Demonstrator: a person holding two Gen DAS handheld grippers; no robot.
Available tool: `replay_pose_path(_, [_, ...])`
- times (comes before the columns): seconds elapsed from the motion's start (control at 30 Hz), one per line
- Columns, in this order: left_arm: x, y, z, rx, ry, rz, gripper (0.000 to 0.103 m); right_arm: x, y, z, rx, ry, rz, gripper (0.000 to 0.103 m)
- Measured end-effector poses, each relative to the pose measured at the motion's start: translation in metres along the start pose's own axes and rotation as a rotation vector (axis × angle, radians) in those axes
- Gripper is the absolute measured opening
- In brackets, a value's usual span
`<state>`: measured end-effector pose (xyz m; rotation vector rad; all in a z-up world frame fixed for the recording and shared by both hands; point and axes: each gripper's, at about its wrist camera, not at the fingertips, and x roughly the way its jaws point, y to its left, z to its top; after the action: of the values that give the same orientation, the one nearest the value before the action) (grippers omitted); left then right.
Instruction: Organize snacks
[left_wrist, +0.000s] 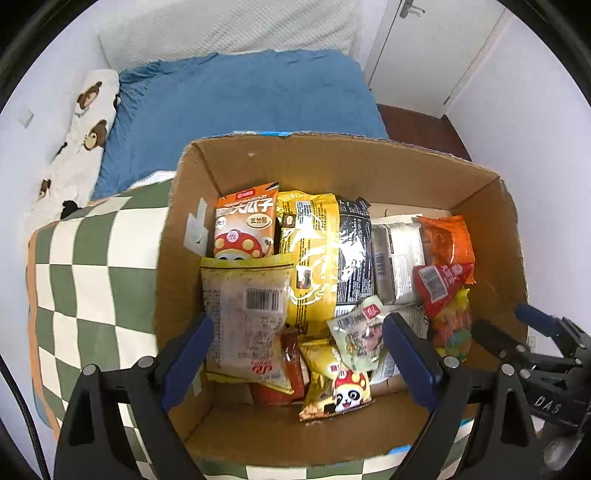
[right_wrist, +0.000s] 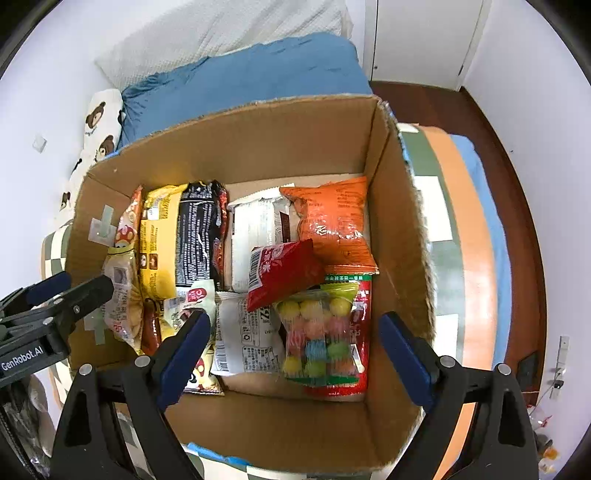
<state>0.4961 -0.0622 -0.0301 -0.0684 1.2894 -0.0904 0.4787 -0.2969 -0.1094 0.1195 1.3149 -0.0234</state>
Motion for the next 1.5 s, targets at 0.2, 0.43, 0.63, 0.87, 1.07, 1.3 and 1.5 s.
replay_pose_path(0.2, [-0.038, 0.0, -0.032, 0.007, -0.097, 0.006, 0.093, -0.037, -0.001, -0.02, 0.001, -0.095, -0.013, 0.095])
replay_pose_path(0.43, [-0.095, -0.002, -0.086, 0.015, -0.217, -0.001, 0.093, -0.098, 0.007, -0.067, -0.023, -0.234, -0.032, 0.095])
replay_pose_path(0.63, [-0.143, 0.0, -0.133, 0.009, -0.29, 0.005, 0.093, -0.156, 0.016, -0.119, -0.043, -0.344, -0.023, 0.098])
replay_pose_path(0.87, [-0.196, 0.004, -0.18, -0.004, -0.378, 0.046, 0.093, -0.223, 0.022, -0.178, -0.049, -0.46, -0.012, 0.098])
replay_pose_path(1.07, [-0.232, -0.004, -0.208, 0.021, -0.451, 0.089, 0.093, -0.267, 0.027, -0.214, -0.071, -0.53, -0.027, 0.098])
replay_pose_path(1.3, [-0.26, -0.011, -0.232, 0.033, -0.51, 0.116, 0.093, -0.31, 0.036, -0.247, -0.096, -0.601, -0.032, 0.098])
replay_pose_path(1.5, [-0.268, -0.015, -0.242, 0.035, -0.526, 0.121, 0.093, -0.328, 0.043, -0.263, -0.132, -0.623, -0.033, 0.099])
